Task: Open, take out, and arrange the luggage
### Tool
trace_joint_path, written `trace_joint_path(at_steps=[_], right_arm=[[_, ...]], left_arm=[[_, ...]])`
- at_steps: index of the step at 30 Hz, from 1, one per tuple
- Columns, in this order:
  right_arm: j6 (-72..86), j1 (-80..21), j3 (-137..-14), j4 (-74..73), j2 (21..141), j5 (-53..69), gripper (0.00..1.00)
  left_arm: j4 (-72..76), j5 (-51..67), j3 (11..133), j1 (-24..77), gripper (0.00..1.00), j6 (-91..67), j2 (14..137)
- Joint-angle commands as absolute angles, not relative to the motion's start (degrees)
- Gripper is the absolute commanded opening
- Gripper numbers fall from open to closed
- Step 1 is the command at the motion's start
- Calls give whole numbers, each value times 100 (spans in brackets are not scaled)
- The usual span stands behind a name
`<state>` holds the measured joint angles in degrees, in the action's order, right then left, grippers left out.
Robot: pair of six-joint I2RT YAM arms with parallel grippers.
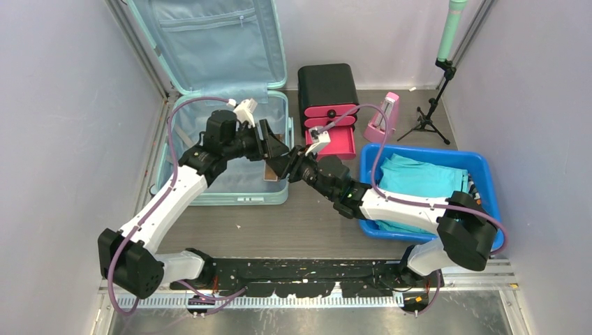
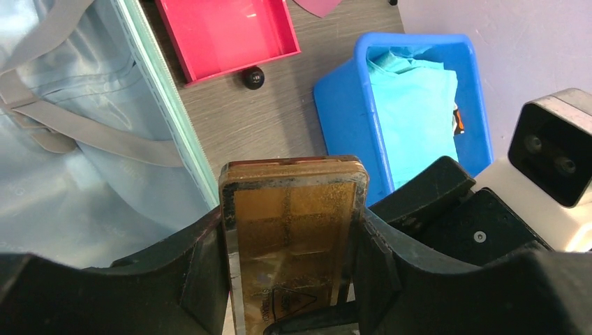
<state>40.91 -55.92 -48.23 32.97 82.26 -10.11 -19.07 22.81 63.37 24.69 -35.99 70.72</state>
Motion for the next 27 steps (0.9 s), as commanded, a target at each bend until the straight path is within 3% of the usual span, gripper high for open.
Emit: trace_joint_path(at_steps=[1, 5, 8, 10, 11, 12, 20, 27], right_arm=[[4222, -5643, -4966, 3439, 8205, -1449, 34], [4260, -5643, -4762, 3609, 8106, -1660, 15], [4341, -5643, -4719, 3636, 8094, -1699, 10], [4425, -5643, -4682, 3660, 8106, -1719, 9], [4459, -5643, -4671, 3677, 8113, -1721, 9], [4466, -5643, -4660, 3680, 8119, -1731, 9], [3204, -5615, -4327, 3532, 7696, -2128, 10], [-354, -5316, -4803, 2079, 7448, -2537, 12]], left_arm=[[-1697, 2089, 6334, 2496, 37, -3548, 6989], [-1799, 2063, 6361, 2496, 44, -3526, 6984], [-1896, 2019, 6399, 2500, 59, -3525, 6934], [-1995, 1950, 6459, 2498, 78, -3483, 6869], [-2060, 1905, 6500, 2499, 95, -3434, 6844], [-2133, 1856, 6551, 2496, 99, -3392, 6795], [-3006, 1334, 7055, 2496, 100, -2838, 6330], [-3287, 63, 6383, 2496, 100, -2176, 5180]])
